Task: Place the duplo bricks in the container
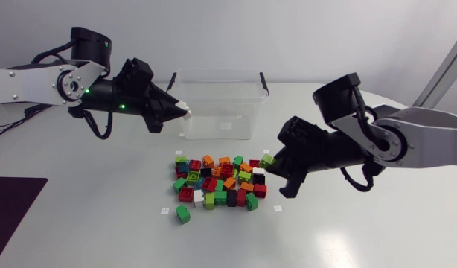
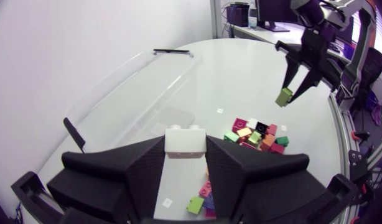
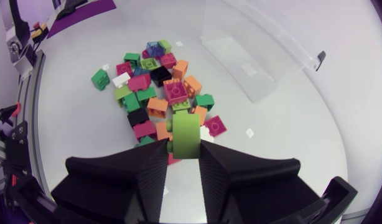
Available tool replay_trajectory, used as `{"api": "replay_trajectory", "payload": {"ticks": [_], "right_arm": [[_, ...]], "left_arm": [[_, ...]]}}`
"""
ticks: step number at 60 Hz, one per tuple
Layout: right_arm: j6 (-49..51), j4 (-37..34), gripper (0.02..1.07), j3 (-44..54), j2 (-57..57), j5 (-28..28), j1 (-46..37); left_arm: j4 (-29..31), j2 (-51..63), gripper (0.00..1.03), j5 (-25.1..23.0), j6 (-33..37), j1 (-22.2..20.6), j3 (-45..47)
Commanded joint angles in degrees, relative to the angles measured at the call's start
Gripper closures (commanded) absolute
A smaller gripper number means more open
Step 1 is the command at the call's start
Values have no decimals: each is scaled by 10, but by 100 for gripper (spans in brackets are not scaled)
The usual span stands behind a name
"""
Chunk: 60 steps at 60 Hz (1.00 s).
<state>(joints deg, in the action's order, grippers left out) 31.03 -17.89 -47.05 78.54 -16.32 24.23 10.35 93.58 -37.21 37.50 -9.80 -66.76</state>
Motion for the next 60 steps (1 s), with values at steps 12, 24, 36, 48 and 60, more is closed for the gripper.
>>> {"api": "replay_trajectory", "payload": {"ticks": [12,24,36,48,60], "right_arm": [[-34,-5,88,-80,34,-3,-12],[-48,-4,88,-140,72,-4,-19],[-69,0,88,-208,116,-4,-27],[-82,4,88,-275,162,-4,-30],[-91,-4,88,-349,210,-7,-37]], "left_arm": [[-44,99,66,50,-95,0,-129],[-45,161,66,78,-117,-7,-203],[-45,215,65,105,-131,-12,-258],[-46,236,63,124,-137,-13,-279],[-45,235,26,142,-139,-17,-287]]}}
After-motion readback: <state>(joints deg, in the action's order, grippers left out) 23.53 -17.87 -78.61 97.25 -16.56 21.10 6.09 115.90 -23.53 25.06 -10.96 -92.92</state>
